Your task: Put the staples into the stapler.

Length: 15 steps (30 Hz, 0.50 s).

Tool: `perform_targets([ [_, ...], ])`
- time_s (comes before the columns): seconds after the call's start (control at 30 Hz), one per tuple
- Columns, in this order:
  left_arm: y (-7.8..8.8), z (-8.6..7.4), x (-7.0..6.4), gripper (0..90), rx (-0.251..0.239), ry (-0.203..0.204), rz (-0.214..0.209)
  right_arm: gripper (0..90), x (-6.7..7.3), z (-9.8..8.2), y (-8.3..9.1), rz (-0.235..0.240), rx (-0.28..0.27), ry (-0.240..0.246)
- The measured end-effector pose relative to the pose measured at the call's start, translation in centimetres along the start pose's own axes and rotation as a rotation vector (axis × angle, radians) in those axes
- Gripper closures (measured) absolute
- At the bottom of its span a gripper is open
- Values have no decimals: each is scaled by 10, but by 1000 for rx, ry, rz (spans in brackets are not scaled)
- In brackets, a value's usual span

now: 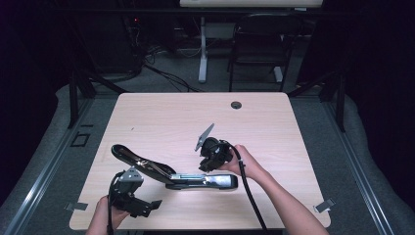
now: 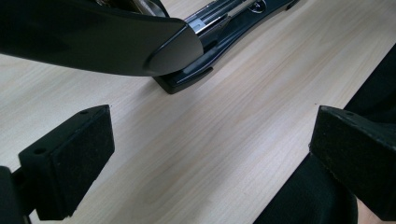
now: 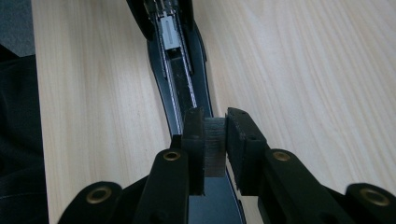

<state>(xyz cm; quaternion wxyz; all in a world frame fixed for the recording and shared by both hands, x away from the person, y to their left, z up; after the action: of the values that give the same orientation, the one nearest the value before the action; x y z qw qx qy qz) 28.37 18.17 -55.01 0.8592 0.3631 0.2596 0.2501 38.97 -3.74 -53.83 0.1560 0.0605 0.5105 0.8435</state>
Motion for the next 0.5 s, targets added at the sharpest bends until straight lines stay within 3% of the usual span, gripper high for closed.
perform_targets([
  [0.5,2,2,2,1,-19,4,11,779,10,10,-16,52,16,58],
])
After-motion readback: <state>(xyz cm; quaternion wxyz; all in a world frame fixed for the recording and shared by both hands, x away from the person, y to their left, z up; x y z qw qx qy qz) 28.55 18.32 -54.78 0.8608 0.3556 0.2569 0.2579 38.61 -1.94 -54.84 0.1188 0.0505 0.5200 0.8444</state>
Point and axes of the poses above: each handheld gripper's, and its own axes: y roughly backward along the jaws, z roughly out of its top, x roughly to its left, the point moved 6 cm from there along -y, roughly forward along the jaws, and after that the axes turned 8 degrees about -z, right-handed, at the moved point
